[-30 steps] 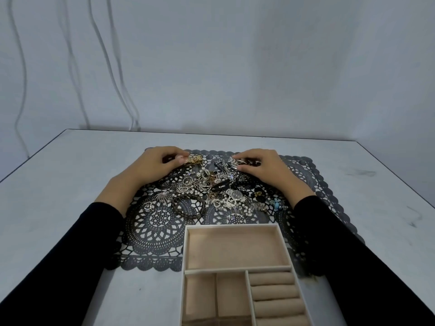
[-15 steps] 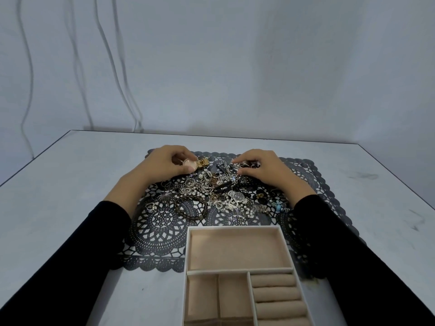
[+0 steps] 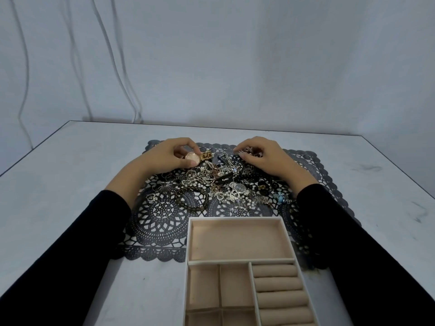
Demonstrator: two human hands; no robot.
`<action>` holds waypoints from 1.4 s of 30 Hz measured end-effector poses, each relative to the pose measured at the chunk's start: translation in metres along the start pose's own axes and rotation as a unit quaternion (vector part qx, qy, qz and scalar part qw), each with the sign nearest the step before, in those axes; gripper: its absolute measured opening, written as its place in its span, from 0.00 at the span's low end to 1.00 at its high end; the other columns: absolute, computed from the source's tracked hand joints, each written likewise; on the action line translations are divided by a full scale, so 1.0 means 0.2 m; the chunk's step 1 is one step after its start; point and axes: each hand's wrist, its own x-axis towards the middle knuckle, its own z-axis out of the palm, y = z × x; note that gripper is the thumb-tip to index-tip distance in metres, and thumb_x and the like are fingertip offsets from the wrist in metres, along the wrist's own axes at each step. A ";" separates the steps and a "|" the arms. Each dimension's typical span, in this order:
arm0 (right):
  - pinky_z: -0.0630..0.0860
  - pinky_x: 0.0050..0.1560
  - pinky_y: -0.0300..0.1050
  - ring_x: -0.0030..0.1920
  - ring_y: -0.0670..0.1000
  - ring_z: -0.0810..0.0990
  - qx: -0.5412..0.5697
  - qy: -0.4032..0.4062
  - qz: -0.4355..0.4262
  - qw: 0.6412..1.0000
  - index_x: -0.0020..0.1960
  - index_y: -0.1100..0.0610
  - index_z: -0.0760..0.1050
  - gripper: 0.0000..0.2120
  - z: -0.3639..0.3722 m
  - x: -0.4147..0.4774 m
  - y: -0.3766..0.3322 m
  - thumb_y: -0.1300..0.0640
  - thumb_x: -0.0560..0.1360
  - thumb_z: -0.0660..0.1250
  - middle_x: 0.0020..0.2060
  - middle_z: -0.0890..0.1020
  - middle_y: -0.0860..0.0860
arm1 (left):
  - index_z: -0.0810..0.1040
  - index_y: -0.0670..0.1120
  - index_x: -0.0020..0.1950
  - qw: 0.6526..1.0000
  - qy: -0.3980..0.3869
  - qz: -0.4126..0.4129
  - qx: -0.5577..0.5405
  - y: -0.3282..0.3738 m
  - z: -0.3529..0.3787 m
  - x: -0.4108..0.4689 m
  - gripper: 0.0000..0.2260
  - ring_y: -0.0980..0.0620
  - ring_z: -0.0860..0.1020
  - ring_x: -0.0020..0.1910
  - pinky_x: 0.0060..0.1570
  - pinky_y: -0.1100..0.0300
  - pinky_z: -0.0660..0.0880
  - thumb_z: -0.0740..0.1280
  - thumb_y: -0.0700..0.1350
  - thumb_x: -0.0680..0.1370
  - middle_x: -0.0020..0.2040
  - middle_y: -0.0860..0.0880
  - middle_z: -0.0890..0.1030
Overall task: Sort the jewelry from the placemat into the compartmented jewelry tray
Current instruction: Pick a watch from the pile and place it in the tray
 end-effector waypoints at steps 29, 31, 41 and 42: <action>0.73 0.51 0.36 0.52 0.44 0.79 0.035 0.065 0.018 0.997 0.50 0.47 0.80 0.04 -0.01 -0.01 0.01 0.53 0.76 0.68 0.49 0.82 0.40 | 0.81 0.47 0.55 0.922 0.103 -0.013 -0.373 0.01 0.11 0.03 0.08 0.52 0.82 0.45 0.50 0.64 0.78 0.66 0.37 0.79 0.46 0.43 0.81; 0.70 0.51 0.31 0.53 0.41 0.78 0.044 0.064 0.021 0.997 0.51 0.48 0.80 0.05 -0.01 -0.01 0.00 0.53 0.76 0.68 0.49 0.82 0.40 | 0.81 0.46 0.55 0.913 0.106 -0.014 -0.394 0.02 0.12 0.03 0.09 0.51 0.82 0.47 0.53 0.62 0.78 0.65 0.37 0.80 0.46 0.44 0.80; 0.76 0.55 0.39 0.53 0.42 0.79 0.099 0.118 0.037 0.987 0.48 0.50 0.83 0.06 0.00 0.00 -0.01 0.59 0.75 0.69 0.49 0.83 0.44 | 0.79 0.45 0.60 0.899 0.107 0.001 -0.424 0.01 0.13 0.04 0.12 0.52 0.81 0.50 0.52 0.61 0.78 0.63 0.34 0.80 0.56 0.45 0.81; 0.76 0.55 0.39 0.53 0.43 0.79 0.104 0.121 0.043 0.986 0.48 0.49 0.83 0.06 0.00 -0.01 -0.02 0.58 0.75 0.69 0.49 0.83 0.44 | 0.79 0.45 0.60 0.902 0.110 0.003 -0.418 0.00 0.13 0.05 0.12 0.51 0.81 0.51 0.52 0.59 0.77 0.64 0.35 0.79 0.56 0.46 0.81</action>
